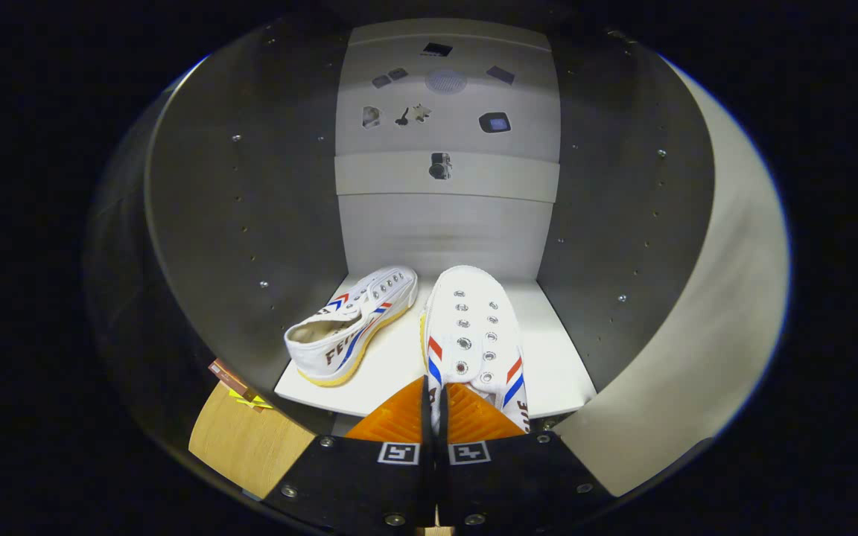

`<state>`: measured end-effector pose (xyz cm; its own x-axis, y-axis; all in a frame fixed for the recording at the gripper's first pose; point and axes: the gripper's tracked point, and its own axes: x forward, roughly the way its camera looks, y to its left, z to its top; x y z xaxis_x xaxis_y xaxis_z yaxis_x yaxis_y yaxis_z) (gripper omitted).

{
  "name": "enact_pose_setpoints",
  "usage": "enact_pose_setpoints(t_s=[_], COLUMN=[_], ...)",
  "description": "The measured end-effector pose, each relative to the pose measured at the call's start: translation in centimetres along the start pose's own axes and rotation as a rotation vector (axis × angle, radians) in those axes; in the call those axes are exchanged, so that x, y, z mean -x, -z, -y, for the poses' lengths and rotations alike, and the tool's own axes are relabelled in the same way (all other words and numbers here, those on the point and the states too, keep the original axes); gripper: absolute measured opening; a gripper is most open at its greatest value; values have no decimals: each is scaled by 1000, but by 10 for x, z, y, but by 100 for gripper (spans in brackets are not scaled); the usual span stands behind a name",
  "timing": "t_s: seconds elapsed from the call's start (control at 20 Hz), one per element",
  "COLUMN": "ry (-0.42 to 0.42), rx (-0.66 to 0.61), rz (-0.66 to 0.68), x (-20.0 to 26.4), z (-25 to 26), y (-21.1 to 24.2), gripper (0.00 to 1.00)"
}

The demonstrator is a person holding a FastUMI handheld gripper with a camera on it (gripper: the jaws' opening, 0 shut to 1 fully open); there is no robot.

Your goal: Open the shoe cabinet door, grab the shoes and put them into the shoe cabinet, then close the shoe cabinet door.

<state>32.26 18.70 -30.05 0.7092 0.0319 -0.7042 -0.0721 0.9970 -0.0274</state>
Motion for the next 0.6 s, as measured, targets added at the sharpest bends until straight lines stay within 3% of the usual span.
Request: enact_pose_setpoints(t_s=[0.35, 0.6], ry=[63, 81], rx=[11, 0], rz=[-44, -114], x=[-64, -96], z=[11, 8], y=[-29, -18], gripper=[0, 0])
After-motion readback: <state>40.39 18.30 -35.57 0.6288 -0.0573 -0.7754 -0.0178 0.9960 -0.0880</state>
